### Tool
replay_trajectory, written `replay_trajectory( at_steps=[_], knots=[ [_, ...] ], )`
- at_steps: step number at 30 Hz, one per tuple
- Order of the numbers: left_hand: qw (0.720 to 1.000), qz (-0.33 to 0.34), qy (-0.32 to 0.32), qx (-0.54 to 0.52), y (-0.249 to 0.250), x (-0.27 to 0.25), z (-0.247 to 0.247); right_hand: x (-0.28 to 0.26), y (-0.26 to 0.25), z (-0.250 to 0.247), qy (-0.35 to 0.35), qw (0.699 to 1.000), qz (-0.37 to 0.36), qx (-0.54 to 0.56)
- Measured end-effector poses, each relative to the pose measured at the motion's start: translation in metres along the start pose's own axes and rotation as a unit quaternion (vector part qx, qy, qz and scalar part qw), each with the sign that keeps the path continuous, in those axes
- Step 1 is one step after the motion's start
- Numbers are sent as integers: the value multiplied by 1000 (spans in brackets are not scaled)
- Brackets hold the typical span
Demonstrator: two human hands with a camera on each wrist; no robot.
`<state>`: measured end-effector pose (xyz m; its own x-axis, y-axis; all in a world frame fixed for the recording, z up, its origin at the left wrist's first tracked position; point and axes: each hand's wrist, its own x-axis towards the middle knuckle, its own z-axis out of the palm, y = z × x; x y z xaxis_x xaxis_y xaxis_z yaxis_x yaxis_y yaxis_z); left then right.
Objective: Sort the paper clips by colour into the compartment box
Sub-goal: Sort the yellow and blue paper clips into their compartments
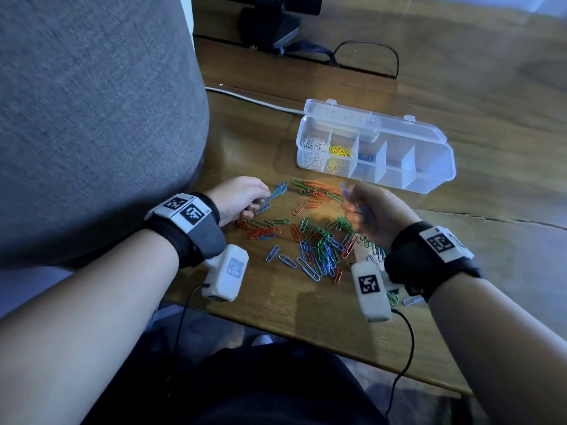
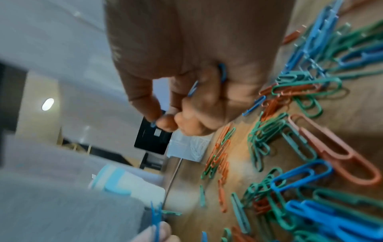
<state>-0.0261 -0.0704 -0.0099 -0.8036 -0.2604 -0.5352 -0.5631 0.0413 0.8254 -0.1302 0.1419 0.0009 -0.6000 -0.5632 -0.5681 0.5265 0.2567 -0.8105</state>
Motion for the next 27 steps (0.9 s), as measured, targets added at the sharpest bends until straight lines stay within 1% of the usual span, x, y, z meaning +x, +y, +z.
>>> replay_trajectory(
  at_steps=[2, 4, 6, 9, 12, 15, 17, 18, 20, 22, 25, 27],
  knots=[
    [1000, 12, -11, 10, 2, 1, 2, -1, -1, 0, -42, 994, -4, 104],
    [999, 27, -20, 10, 5, 1, 4, -3, -2, 2, -65, 988, -12, 143],
    [999, 26, -30, -25, 8, 2, 5, -3, -5, 4, -96, 981, -29, 166],
    [994, 12, -48, -99, 11, 0, 12, -3, -10, 7, -140, 963, -54, 223],
    [986, 5, -35, -160, 18, -1, 22, -2, -15, 6, -141, 952, -60, 263],
    [982, 1, -24, -189, 24, -1, 31, 4, -22, 1, -98, 966, -37, 238],
    [977, -7, -49, -209, 25, 0, 35, 9, -28, -3, -35, 981, 10, 190],
    [972, -13, -70, -222, 25, 1, 36, 11, -32, -7, -2, 984, 35, 177],
    [961, -32, -105, -252, 26, 0, 38, 13, -43, -18, 46, 974, 55, 213],
    [958, -50, -109, -260, 25, 0, 41, 14, -57, -32, 86, 961, 35, 260],
    [971, -65, -84, -213, 21, -2, 48, 23, -75, -47, 165, 939, -21, 300],
    [977, -71, -73, -186, 19, -1, 53, 34, -81, -49, 188, 926, -57, 322]
  ],
)
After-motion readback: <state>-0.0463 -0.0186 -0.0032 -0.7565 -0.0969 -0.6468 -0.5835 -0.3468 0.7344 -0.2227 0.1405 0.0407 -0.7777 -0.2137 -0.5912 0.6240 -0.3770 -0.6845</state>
